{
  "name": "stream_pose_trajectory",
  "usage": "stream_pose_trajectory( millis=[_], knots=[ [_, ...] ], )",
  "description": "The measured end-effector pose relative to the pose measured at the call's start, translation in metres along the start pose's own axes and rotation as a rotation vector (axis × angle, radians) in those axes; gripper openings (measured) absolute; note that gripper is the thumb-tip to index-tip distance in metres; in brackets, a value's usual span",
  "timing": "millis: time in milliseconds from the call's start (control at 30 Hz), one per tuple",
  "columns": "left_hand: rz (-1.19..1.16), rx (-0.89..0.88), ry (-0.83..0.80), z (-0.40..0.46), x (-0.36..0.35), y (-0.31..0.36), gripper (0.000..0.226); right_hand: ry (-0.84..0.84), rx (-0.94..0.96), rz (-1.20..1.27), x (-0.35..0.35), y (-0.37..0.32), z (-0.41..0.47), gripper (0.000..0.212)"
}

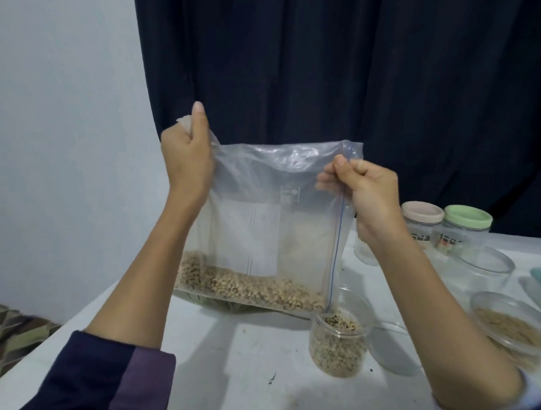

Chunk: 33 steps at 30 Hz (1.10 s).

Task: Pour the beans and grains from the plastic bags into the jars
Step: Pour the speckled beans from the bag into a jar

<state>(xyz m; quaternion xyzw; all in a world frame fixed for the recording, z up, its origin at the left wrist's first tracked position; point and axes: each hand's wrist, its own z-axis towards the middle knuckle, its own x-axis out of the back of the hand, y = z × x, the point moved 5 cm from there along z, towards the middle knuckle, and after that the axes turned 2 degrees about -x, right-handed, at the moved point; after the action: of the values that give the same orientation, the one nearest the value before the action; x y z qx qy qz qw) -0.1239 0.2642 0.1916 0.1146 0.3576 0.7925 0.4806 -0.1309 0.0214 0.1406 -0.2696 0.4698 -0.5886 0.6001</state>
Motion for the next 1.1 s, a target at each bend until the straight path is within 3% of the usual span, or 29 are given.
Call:
stream_pose_trajectory(
  millis=[1100],
  knots=[
    [0.015,0.012,0.033,0.0,-0.005,-0.009,0.053,0.042,-0.037,-0.003,0.007,0.004,0.012,0.02]
  ],
)
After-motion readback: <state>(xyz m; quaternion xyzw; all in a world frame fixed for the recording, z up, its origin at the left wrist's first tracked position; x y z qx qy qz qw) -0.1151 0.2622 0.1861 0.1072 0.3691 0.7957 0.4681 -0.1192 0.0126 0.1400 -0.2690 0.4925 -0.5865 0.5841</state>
